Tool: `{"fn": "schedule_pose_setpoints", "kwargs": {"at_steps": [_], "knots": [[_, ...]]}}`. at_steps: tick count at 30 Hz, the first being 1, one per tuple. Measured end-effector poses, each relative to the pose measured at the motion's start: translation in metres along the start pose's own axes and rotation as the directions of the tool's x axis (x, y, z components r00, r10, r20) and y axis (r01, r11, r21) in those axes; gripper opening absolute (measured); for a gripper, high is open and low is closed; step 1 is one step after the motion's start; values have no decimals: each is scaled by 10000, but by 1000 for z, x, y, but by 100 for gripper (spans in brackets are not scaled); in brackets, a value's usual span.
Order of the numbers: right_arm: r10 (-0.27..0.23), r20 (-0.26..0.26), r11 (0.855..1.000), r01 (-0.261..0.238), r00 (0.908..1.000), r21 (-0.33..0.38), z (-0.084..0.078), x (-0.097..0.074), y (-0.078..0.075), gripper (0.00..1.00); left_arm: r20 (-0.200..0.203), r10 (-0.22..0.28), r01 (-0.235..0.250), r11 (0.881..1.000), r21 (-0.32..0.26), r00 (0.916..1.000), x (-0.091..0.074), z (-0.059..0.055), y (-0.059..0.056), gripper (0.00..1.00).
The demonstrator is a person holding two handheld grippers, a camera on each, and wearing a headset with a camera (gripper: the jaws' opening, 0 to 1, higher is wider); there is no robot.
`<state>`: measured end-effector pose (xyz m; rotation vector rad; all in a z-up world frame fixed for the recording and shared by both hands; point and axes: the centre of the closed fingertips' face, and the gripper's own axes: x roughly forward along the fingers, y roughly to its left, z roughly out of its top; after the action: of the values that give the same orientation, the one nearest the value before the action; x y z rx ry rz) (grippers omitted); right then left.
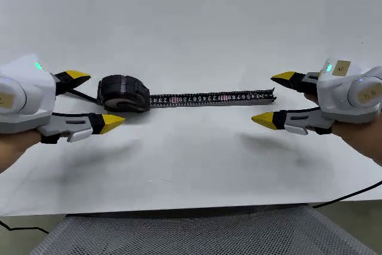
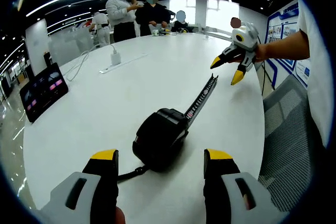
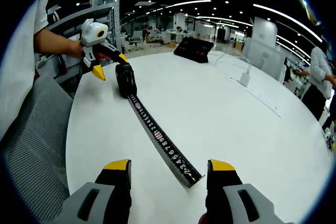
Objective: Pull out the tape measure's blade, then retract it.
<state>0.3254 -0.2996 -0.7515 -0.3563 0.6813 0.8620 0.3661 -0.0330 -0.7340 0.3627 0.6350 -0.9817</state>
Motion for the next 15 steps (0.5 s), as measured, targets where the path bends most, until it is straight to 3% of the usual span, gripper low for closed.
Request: {"fn": "schedule_pose_setpoints", "kwargs": {"at_steps": [6, 15], "knots": [[-75, 168, 9997, 71, 9998, 223, 1, -4, 8, 58, 130, 161, -154, 9985, -524, 9998, -7, -11, -4, 65], [-197, 277, 9995, 190, 9994, 272, -5, -6, 21, 63, 368, 458, -426, 9956, -840, 9983, -14, -24, -14, 70]]}}
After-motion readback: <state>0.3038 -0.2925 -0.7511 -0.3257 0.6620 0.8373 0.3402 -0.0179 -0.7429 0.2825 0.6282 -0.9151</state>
